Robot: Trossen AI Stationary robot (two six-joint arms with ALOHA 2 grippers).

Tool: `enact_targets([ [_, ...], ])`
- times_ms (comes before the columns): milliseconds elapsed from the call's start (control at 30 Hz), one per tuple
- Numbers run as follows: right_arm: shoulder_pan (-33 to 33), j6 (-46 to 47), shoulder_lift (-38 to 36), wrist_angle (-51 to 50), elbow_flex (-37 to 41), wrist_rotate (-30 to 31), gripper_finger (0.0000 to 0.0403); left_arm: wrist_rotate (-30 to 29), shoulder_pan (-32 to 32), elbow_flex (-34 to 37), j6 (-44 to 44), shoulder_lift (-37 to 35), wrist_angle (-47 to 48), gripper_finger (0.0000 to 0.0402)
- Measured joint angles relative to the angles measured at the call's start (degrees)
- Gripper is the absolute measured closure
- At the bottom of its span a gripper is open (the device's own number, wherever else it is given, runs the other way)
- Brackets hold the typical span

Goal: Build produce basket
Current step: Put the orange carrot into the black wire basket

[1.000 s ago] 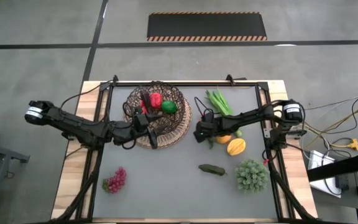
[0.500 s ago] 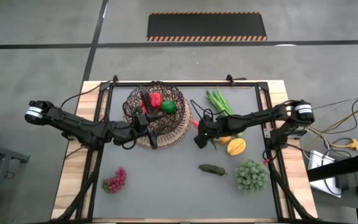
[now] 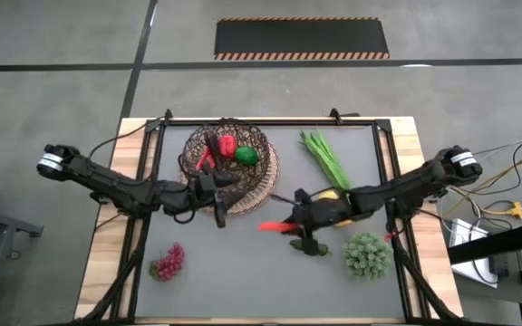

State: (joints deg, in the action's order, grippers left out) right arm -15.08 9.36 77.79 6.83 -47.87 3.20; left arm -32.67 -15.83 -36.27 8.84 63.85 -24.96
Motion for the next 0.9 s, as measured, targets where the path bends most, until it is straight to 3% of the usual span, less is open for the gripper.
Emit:
enact_targets([
  [167, -0.8, -7.8, 1.8, 24.8, 6.0, 0.3, 0.0306, 5.4, -2.0, 0.0, -0.4, 1.8, -4.7, 0.0193],
  [400, -0.8, -10.6, 7.9, 49.9, 9.9, 1.4, 0.0306, 6.2, -3.8, 0.0, -0.7, 9.0, -11.5, 0.0193],
  [567, -0.5, -10.8, 11.0, 53.2, 8.7, 1.7, 0.0305, 8.8, -3.8, -0.2, -0.8, 14.6, -19.2, 0.0193],
  [700, -0.7, -11.3, 12.2, 53.6, 7.7, 2.3, 0.0305, 14.4, -3.8, -0.2, -1.8, 18.1, -25.0, 0.0193],
  [900, -0.8, -11.3, 12.0, 52.9, 7.7, -0.1, 0.0305, 18.5, -3.7, -0.1, -2.1, 19.8, -26.6, 0.0193],
])
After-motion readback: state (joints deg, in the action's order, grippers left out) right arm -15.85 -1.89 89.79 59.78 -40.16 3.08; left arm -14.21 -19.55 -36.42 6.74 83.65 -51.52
